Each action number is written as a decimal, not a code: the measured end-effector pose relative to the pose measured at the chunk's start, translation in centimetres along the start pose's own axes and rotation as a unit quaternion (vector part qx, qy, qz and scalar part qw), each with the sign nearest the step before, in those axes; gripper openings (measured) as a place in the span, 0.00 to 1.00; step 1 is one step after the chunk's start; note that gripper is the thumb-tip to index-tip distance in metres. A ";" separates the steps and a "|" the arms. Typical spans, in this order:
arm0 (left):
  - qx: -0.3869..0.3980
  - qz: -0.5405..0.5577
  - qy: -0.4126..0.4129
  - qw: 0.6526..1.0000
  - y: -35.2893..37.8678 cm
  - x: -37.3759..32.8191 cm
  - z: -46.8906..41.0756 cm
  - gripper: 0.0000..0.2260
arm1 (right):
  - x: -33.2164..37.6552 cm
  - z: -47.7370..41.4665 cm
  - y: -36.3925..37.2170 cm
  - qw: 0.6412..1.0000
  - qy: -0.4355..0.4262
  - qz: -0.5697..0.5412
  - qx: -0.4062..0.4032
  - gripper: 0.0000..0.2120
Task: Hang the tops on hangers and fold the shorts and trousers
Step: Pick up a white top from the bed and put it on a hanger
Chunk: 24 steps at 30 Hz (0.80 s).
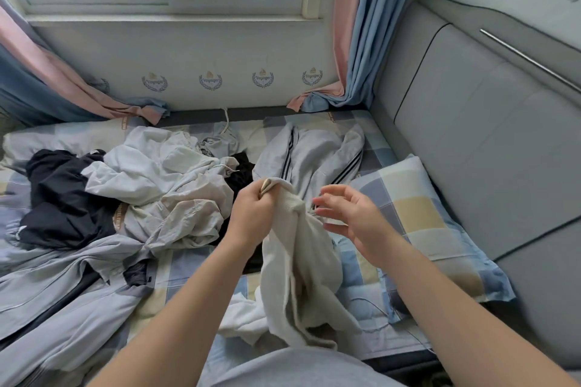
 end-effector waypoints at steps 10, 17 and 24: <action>0.023 0.170 -0.058 0.983 2.9 -2.7 2.7 0.16 | -7.1 0.9 2.3 0.966 -0.018 0.260 0.006 0.20; -0.055 0.241 -0.071 0.966 0.8 -3.4 2.1 0.10 | -10.5 -0.6 -3.0 0.912 0.006 0.401 -0.086 0.16; -0.136 0.244 -0.159 0.947 -1.5 1.4 1.4 0.08 | -9.1 -1.5 -8.4 0.927 0.005 0.366 -0.087 0.11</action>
Point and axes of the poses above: each hand's wrist, its own z-axis away from the middle knuckle, its own y-axis out of the palm, x = y × z, the point moved 8 cm from there along -z, towards the middle knuckle
